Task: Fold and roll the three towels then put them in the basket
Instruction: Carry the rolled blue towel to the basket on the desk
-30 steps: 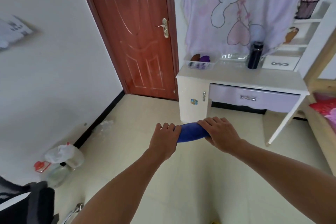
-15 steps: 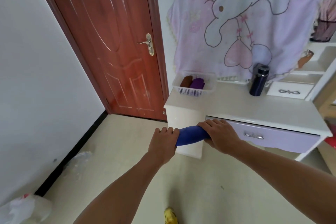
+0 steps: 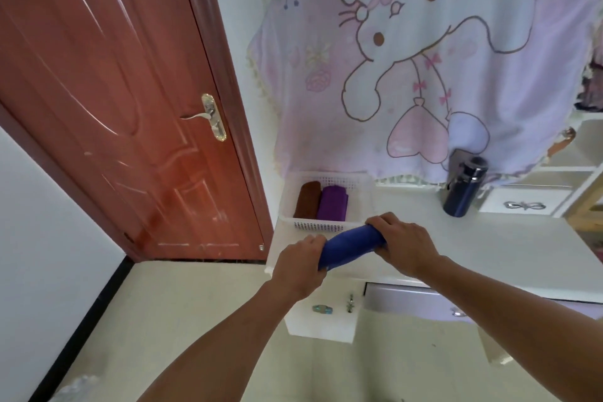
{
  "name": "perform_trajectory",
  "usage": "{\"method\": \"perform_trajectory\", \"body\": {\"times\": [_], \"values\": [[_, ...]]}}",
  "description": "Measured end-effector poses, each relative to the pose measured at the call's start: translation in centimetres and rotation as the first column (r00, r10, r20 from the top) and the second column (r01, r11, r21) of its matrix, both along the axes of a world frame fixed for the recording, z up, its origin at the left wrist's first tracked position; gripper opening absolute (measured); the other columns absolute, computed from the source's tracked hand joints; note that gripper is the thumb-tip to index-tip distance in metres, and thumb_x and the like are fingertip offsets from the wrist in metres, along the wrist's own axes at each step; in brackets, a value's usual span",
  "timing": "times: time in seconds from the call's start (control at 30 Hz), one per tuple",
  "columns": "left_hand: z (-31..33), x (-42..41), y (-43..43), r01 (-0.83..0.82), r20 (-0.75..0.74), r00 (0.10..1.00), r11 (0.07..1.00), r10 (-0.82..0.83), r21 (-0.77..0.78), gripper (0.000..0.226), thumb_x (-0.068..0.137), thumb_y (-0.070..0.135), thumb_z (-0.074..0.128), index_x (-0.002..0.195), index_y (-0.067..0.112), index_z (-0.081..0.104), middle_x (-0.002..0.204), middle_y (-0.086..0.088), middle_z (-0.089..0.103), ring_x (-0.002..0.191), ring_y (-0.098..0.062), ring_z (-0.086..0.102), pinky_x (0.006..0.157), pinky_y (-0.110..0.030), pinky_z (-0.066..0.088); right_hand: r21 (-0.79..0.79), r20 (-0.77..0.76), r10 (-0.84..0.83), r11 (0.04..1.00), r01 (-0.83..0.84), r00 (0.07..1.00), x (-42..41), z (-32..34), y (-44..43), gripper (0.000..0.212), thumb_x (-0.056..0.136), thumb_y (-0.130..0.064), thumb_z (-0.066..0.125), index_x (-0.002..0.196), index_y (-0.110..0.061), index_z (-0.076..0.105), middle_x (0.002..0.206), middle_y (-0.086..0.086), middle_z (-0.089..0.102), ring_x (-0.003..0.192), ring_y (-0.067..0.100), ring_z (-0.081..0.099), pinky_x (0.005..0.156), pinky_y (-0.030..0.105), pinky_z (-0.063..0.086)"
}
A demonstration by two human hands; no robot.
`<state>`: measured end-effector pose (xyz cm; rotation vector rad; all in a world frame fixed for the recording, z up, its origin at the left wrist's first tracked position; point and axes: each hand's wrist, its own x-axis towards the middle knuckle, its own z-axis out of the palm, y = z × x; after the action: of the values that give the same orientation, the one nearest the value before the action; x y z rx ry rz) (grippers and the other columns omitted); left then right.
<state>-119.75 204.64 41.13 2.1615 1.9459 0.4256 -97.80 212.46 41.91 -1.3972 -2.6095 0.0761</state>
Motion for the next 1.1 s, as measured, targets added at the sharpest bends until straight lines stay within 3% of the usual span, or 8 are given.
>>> {"method": "perform_trajectory", "body": {"times": [0.23, 0.3, 0.37, 0.47, 0.53, 0.73, 0.9, 1.1], "values": [[-2.7, -0.3, 11.8, 0.019, 0.000, 1.000, 0.996, -0.019, 0.091, 0.039, 0.084, 0.035, 0.066, 0.116, 0.020, 0.052, 0.105, 0.000, 0.063, 0.088, -0.014, 0.060, 0.084, -0.028, 0.053, -0.219, 0.065, -0.248, 0.941, 0.257, 0.966, -1.7, -2.5, 13.7, 0.041, 0.092, -0.044, 0.058, 0.127, -0.027, 0.045, 0.099, 0.000, 0.069, 0.075, 0.018, 0.064, 0.068, 0.026, 0.050], [-3.3, -0.6, 15.6, 0.025, -0.027, 0.999, 0.996, -0.023, 0.087, 0.043, 0.083, 0.036, 0.066, 0.120, 0.020, 0.051, 0.107, 0.000, 0.060, 0.091, -0.014, 0.059, 0.084, -0.028, 0.053, -0.501, -0.046, -0.376, 0.810, 0.305, 0.925, -2.4, -3.2, 18.4, 0.040, 0.090, -0.027, 0.066, 0.126, -0.018, 0.053, 0.103, 0.006, 0.070, 0.083, 0.021, 0.067, 0.079, 0.031, 0.055], [-3.8, -0.8, 18.4, 0.041, -0.058, 0.998, 0.997, -0.037, 0.069, 0.049, 0.084, 0.035, 0.066, 0.127, 0.019, 0.050, 0.115, -0.002, 0.057, 0.098, -0.016, 0.057, 0.086, -0.031, 0.053, -0.792, -0.293, -0.555, 0.597, 0.128, 0.779, -2.8, -3.7, 22.4, 0.031, 0.091, -0.004, 0.060, 0.120, -0.013, 0.058, 0.108, 0.013, 0.068, 0.089, 0.027, 0.069, 0.081, 0.038, 0.058], [-5.4, -0.5, 22.8, 0.046, -0.074, 0.996, 0.999, -0.044, 0.019, 0.053, 0.085, 0.032, 0.065, 0.134, 0.018, 0.047, 0.128, -0.007, 0.051, 0.110, -0.022, 0.052, 0.095, -0.035, 0.049, -0.932, -0.351, -0.778, 0.342, -0.117, 0.521, -3.2, -4.3, 28.7, 0.031, 0.086, 0.005, 0.052, 0.111, -0.010, 0.062, 0.115, 0.017, 0.063, 0.097, 0.032, 0.065, 0.078, 0.042, 0.058], [-6.3, 0.0, 24.2, 0.034, -0.082, 0.996, 0.999, -0.034, -0.005, 0.054, 0.085, 0.031, 0.064, 0.135, 0.019, 0.047, 0.130, -0.009, 0.049, 0.112, -0.024, 0.051, 0.095, -0.036, 0.049, -0.954, -0.301, -0.831, 0.257, -0.157, 0.467, -4.0, -5.0, 31.4, 0.026, 0.085, -0.009, 0.062, 0.111, -0.006, 0.063, 0.112, 0.016, 0.062, 0.098, 0.031, 0.063, 0.071, 0.040, 0.059], [-11.0, 3.1, 26.5, 0.095, -0.059, 0.993, 0.984, -0.105, -0.154, 0.051, 0.075, 0.023, 0.069, 0.123, 0.012, 0.056, 0.115, -0.015, 0.058, 0.092, -0.032, 0.058, 0.068, -0.041, 0.055, -0.869, -0.204, -0.604, 0.474, 0.142, 0.771, -5.9, -10.0, 36.7, 0.015, 0.073, -0.006, 0.076, 0.076, -0.015, 0.065, 0.083, 0.004, 0.065, 0.078, 0.020, 0.061, 0.054, 0.026, 0.048], [-14.5, 4.2, 27.7, 0.067, -0.035, 0.996, 0.956, -0.081, -0.287, 0.047, 0.088, 0.027, 0.057, 0.131, 0.017, 0.042, 0.128, -0.009, 0.047, 0.107, -0.027, 0.049, 0.087, -0.041, 0.049, -0.795, -0.102, -0.308, 0.597, 0.109, 0.946, -7.5, -13.1, 38.0, 0.018, 0.075, -0.003, 0.071, 0.082, -0.018, 0.063, 0.095, 0.004, 0.065, 0.088, 0.021, 0.060, 0.072, 0.027, 0.045], [-15.5, 3.5, 27.9, 0.098, -0.094, 0.985, 0.914, -0.145, -0.393, 0.053, 0.096, 0.053, 0.032, 0.141, 0.024, 0.034, 0.128, -0.005, 0.044, 0.111, -0.024, 0.043, 0.096, -0.040, 0.036, -0.444, 0.296, 0.161, 0.896, -0.014, 0.942, -8.3, -13.9, 37.7, 0.021, 0.086, -0.016, 0.057, 0.107, -0.019, 0.061, 0.111, 0.005, 0.063, 0.097, 0.026, 0.061, 0.079, 0.034, 0.048]]}}
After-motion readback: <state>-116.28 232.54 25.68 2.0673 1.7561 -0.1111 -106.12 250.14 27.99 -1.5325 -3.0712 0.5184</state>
